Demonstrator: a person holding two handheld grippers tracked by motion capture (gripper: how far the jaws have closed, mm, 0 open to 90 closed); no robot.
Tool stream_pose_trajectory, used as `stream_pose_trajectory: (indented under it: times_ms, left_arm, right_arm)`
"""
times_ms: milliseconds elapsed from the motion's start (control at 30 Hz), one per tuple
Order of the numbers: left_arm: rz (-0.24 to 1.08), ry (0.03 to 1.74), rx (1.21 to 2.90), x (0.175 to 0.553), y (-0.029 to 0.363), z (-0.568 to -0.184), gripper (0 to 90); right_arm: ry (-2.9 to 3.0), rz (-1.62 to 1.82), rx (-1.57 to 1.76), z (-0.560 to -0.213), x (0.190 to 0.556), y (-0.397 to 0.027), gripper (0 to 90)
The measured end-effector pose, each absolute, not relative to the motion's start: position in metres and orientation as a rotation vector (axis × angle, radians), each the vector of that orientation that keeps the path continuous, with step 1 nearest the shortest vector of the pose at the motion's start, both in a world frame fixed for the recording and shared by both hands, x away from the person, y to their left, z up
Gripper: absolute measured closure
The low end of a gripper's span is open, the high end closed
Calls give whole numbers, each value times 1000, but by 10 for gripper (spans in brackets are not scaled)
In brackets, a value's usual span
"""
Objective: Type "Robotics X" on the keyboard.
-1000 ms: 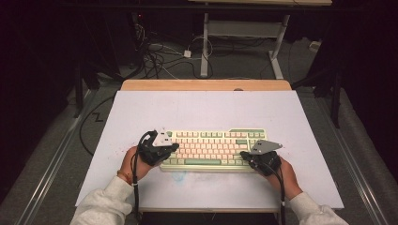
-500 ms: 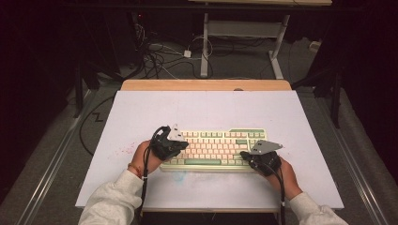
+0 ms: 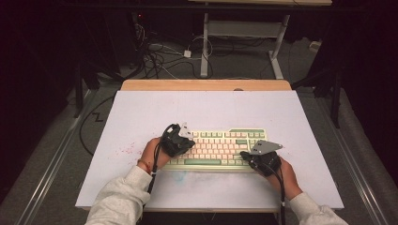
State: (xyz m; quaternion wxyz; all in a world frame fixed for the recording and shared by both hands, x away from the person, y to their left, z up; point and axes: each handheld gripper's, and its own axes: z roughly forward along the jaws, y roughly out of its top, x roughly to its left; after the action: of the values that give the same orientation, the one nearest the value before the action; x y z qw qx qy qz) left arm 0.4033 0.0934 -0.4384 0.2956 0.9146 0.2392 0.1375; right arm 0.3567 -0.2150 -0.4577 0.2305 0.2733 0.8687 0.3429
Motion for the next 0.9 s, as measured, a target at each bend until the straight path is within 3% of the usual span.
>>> stream_pose_trajectory:
  times_ms: [600,900]
  left_arm:
    - [391,613,2474,405,83,-444,874]
    - [452,604,2379,397,96,-431,872]
  right_arm:
    - [2392,933,749,-457,356,-215,900]
    - [2368,960,728,-448,350,-217,900]
